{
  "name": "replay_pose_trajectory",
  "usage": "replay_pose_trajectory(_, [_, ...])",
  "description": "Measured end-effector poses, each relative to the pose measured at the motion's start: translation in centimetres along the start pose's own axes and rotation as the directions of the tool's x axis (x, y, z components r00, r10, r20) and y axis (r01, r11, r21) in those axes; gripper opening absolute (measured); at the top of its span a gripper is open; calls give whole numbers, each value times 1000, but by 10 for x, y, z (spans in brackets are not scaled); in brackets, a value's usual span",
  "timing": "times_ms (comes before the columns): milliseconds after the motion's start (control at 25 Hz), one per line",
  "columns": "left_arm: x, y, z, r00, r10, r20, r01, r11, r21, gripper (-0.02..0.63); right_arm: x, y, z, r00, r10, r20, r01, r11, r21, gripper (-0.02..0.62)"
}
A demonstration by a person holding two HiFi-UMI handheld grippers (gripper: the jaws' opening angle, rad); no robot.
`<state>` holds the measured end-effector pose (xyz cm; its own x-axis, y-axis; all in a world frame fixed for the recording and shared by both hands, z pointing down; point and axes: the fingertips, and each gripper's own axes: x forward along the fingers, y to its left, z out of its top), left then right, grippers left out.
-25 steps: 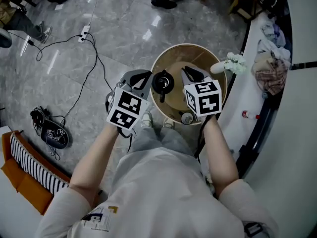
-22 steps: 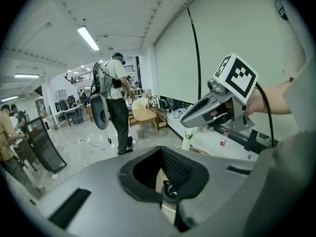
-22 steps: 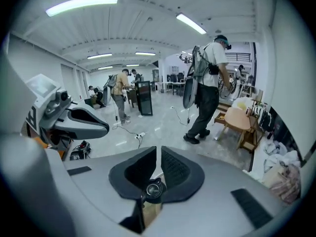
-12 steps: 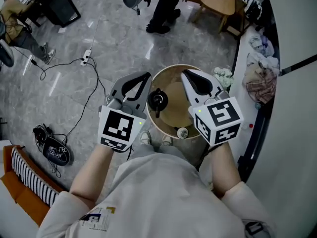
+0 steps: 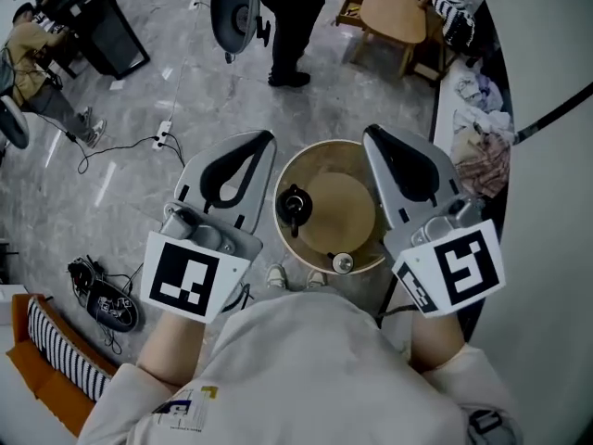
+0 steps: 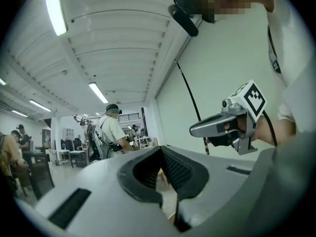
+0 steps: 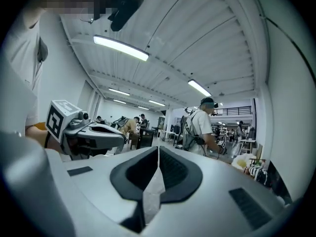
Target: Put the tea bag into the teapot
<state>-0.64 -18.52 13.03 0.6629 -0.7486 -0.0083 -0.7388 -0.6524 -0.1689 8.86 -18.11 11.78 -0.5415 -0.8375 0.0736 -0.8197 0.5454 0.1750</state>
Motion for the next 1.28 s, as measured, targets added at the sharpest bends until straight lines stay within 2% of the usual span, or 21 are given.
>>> replay_pose_trajectory(160, [-14, 0, 25, 999, 18, 33, -20, 997, 69, 8, -21, 4, 32, 997, -5, 73, 6, 1000, -16, 14])
replay_pose_trajectory(280, [-21, -2, 35, 999, 2, 53, -5, 998, 64, 8, -33, 7, 46, 994, 2, 112, 0, 1000, -24, 14])
replay_pose_trajectory(440, [-28, 0, 36, 999, 22, 38, -26, 996, 85, 8, -42, 12, 51, 990, 10, 142, -3, 999, -47, 14])
replay_pose_trajectory(640, [-34, -5, 30, 999, 34, 19, -36, 993, 113, 8, -42, 17, 32, 994, 15, 112, -9, 999, -51, 12])
replay_pose_trajectory(880, [-38, -12, 4, 998, 44, -38, -38, 990, 133, 8, -41, 23, 7, 997, 40, 64, -37, 998, -41, 11])
replay_pose_trajectory(1120, [-37, -16, -20, 996, 30, -81, -23, 996, 88, 8, -33, 24, -24, 999, 48, -10, -48, 999, -2, 11])
replay_pose_trajectory(1280, [-38, -17, -27, 994, 32, -105, -22, 996, 86, 8, -30, 26, -35, 998, 53, -37, -52, 998, 22, 11])
